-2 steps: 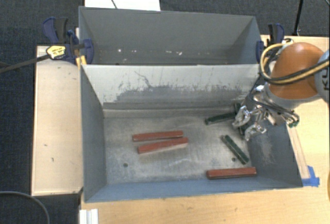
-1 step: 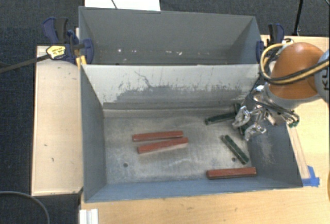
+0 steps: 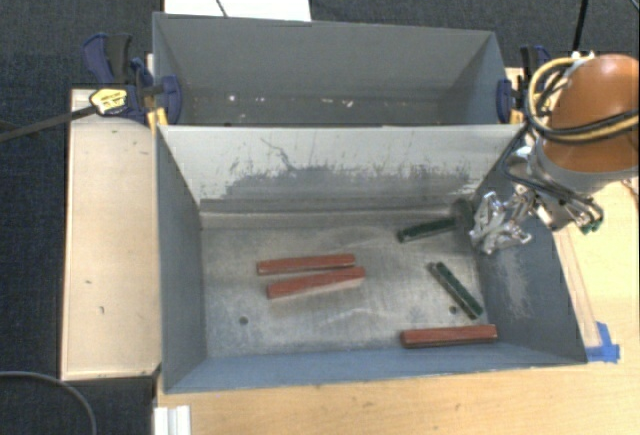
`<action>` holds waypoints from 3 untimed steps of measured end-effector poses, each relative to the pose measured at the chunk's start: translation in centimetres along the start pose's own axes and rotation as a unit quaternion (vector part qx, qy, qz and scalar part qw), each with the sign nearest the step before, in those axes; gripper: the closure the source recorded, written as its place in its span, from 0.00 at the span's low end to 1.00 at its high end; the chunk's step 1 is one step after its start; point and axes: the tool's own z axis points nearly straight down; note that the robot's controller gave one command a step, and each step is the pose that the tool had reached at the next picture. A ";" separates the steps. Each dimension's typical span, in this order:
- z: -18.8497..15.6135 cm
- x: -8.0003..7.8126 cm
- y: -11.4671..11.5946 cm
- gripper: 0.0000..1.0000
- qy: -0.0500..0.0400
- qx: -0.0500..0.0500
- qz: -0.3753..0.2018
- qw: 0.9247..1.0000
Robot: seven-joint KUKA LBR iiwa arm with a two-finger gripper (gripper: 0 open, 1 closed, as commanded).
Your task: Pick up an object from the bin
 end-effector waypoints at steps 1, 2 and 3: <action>-8.5 -0.4 0.2 1.00 -0.002 0.002 -0.017 1.000; -0.2 0.2 0.9 0.00 -0.001 0.001 0.034 0.999; -0.4 0.1 0.8 0.00 -0.003 0.003 0.034 0.999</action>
Offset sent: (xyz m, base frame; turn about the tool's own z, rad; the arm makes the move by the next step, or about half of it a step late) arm -0.0047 0.0063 0.0032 0.0668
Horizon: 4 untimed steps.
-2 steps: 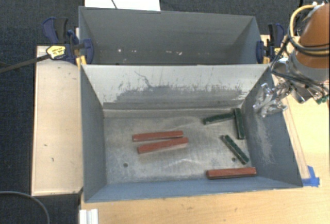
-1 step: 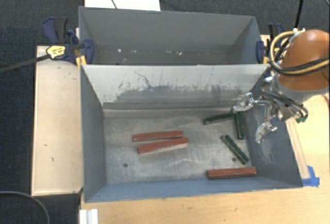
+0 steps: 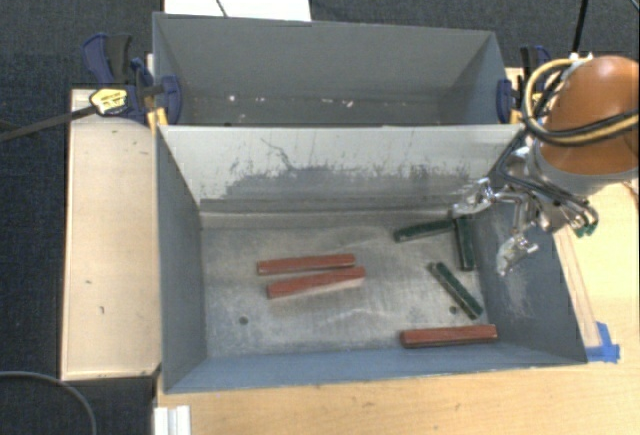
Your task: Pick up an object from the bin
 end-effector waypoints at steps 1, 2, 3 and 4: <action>3.2 0.0 0.5 0.00 -0.002 0.003 -0.086 0.996; 6.4 0.2 2.3 1.00 -0.005 0.002 -0.218 0.976; 6.5 0.4 2.2 0.00 -0.002 0.001 -0.218 0.976; 6.4 0.2 2.2 1.00 -0.004 0.002 -0.218 0.976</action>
Offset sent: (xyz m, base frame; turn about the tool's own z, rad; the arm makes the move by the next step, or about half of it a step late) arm -0.0142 0.0188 -0.0682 -0.4401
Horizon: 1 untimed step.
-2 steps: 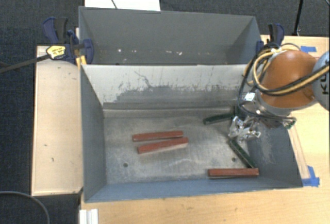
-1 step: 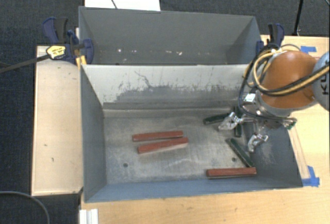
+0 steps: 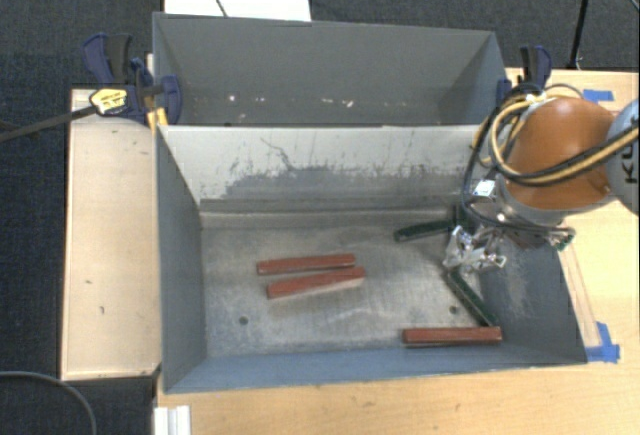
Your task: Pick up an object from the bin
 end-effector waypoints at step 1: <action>0.1 0.2 0.0 0.00 0.001 -0.002 0.002 1.000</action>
Offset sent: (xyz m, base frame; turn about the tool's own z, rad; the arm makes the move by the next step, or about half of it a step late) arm 0.0000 0.0000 0.0000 0.0000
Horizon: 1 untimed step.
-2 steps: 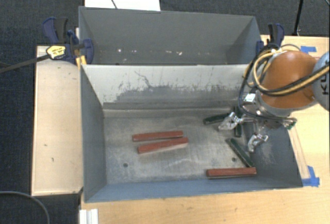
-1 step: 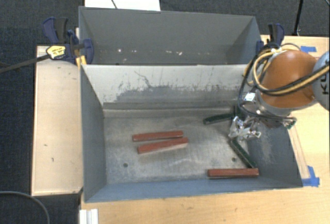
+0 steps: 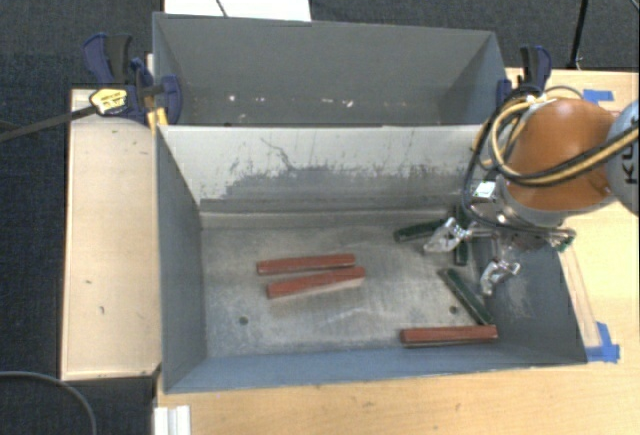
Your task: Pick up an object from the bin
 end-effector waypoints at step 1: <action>0.0 0.0 0.0 0.00 0.000 0.000 0.000 1.000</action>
Offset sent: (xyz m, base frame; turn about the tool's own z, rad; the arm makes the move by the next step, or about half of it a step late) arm 0.0157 -0.0150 -0.0028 -0.3718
